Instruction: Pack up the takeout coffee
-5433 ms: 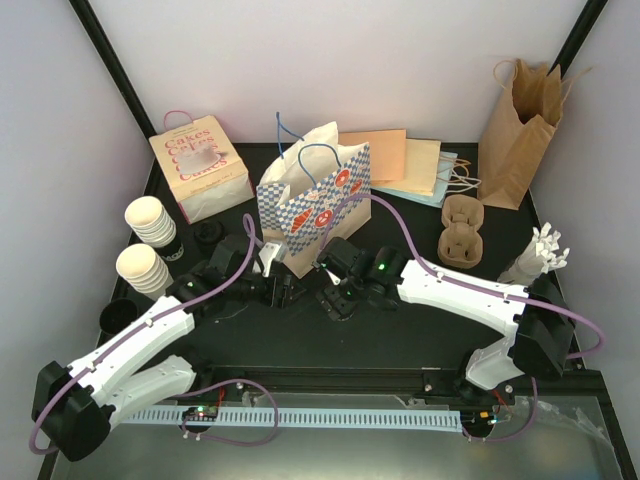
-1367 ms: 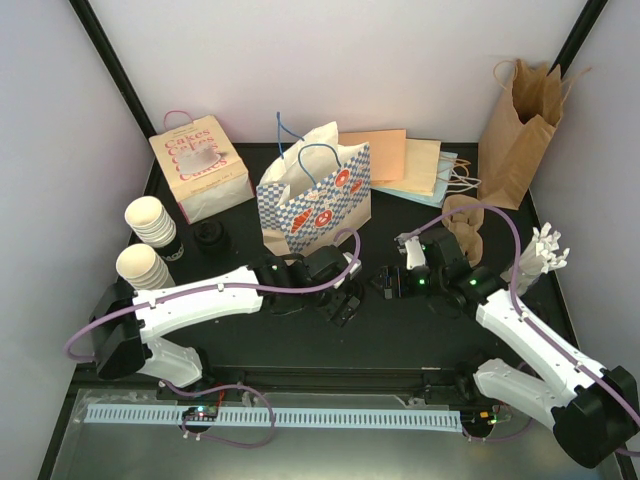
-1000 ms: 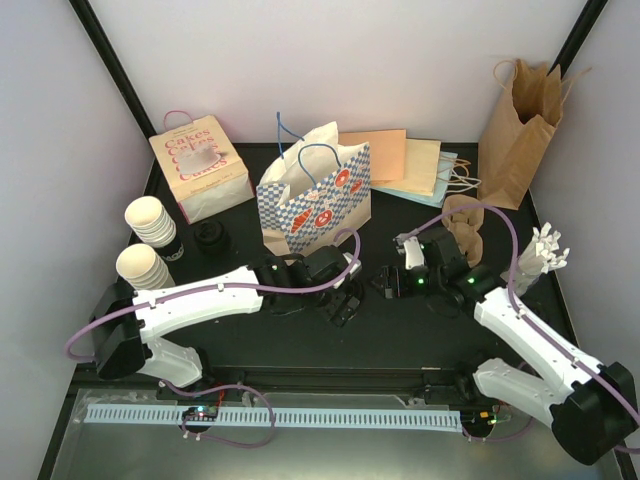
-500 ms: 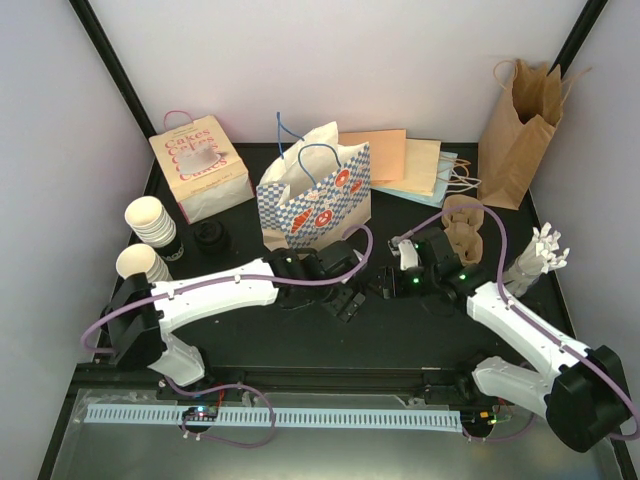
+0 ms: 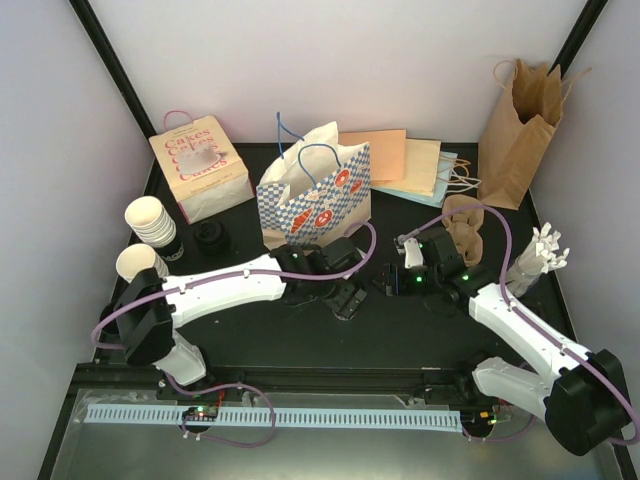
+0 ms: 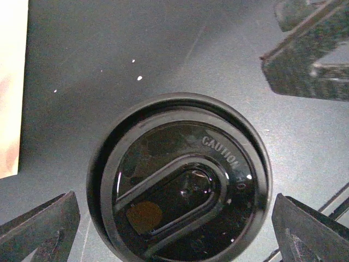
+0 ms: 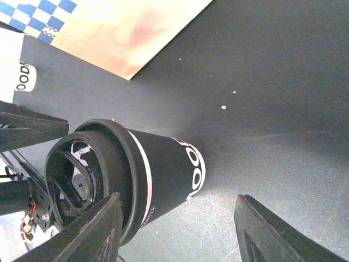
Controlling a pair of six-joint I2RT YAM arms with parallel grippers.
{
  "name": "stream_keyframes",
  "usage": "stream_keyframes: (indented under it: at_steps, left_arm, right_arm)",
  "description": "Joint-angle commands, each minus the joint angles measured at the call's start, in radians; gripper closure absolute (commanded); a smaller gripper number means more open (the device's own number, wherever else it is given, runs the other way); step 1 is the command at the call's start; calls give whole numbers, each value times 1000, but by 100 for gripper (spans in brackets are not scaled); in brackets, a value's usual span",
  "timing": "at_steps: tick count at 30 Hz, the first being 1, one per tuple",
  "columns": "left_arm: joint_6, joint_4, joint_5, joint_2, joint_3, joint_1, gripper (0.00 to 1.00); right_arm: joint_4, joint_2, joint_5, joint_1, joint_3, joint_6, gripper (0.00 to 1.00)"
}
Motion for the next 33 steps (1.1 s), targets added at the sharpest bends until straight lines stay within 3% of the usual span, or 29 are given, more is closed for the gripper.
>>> stream_keyframes:
  at_steps: [1,15,27,33]
  left_arm:
    - [4,-14,2,25,56,11,1]
    - [15,-21,24,58,87,17,9]
    - [14,-30,35,70,82,24,21]
    - [21,-28,53,70,71,24,22]
  right_arm:
    - [22,2,-6,-7,1,-3,41]
    - [70,88,-133,-7,-10,-21,44]
    - [86,116,-152,-7,-23,-23,47]
    - [95,129,-164,-7,-37,-23,47]
